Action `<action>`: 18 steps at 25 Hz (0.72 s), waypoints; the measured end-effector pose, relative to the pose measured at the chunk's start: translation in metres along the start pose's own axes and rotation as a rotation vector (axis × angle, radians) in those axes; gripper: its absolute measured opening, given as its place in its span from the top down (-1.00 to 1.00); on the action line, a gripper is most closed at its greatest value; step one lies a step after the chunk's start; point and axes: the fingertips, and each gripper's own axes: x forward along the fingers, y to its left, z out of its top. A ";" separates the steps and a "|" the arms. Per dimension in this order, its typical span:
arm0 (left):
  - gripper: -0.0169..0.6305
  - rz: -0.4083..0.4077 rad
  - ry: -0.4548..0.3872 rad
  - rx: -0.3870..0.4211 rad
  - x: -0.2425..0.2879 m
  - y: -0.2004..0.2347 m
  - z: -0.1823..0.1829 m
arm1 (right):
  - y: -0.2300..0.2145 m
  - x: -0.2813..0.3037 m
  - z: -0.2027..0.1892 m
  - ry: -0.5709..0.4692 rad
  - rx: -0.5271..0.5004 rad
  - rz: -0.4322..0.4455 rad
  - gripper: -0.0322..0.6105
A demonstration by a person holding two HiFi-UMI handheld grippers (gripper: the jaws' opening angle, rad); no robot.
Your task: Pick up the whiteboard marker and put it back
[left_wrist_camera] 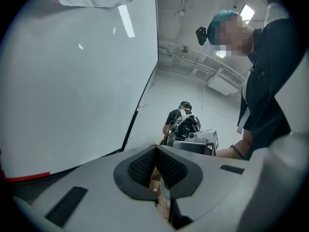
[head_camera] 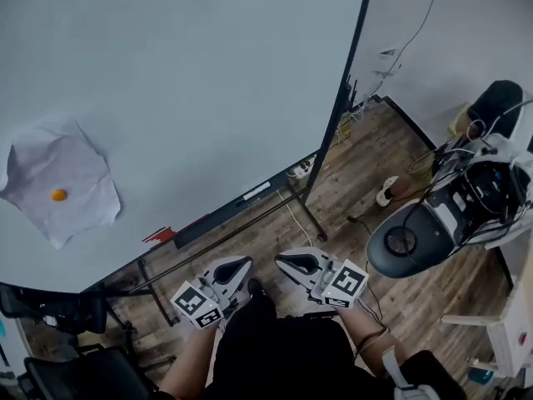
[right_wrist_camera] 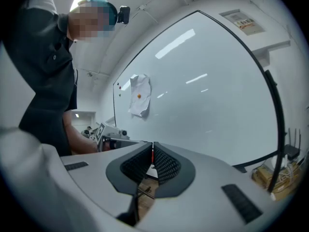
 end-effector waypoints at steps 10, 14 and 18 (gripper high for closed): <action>0.92 -0.014 -0.037 0.013 -0.041 0.053 -0.011 | -0.013 0.051 -0.017 0.020 -0.015 -0.043 0.84; 0.91 -0.009 -0.069 0.001 -0.077 0.050 -0.027 | 0.013 0.064 -0.026 0.049 -0.076 -0.078 0.84; 0.91 0.005 -0.085 0.013 -0.117 0.033 -0.051 | 0.052 0.073 -0.052 0.139 -0.201 -0.066 0.84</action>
